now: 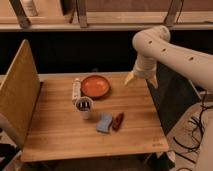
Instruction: Drag the pepper across the table
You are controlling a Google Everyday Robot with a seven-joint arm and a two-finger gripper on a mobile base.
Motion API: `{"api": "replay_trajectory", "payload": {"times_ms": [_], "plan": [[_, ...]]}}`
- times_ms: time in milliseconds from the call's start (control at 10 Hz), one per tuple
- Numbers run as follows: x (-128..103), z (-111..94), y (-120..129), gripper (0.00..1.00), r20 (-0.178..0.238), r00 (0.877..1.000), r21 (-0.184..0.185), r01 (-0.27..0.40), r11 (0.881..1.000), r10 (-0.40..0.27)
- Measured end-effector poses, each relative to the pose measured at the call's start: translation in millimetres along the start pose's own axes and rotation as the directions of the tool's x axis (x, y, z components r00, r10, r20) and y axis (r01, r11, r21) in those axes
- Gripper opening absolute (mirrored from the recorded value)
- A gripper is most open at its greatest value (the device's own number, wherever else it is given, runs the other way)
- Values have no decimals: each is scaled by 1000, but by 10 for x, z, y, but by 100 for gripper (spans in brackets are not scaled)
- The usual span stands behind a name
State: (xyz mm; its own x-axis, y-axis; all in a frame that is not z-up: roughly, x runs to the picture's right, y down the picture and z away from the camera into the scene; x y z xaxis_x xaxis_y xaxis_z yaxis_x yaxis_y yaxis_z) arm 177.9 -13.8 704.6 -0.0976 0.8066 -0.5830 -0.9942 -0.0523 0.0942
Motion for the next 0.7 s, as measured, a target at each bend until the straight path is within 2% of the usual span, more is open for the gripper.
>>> {"api": "replay_trajectory", "payload": {"times_ms": [400,500,700], "plan": [[32,16,4,80,13,1000,8,10,1000,-10],[148,110,41,80,19,1000,9,21,1000,-22],[428,389,-24,80,11,1000,1,-12,1000,12]]}}
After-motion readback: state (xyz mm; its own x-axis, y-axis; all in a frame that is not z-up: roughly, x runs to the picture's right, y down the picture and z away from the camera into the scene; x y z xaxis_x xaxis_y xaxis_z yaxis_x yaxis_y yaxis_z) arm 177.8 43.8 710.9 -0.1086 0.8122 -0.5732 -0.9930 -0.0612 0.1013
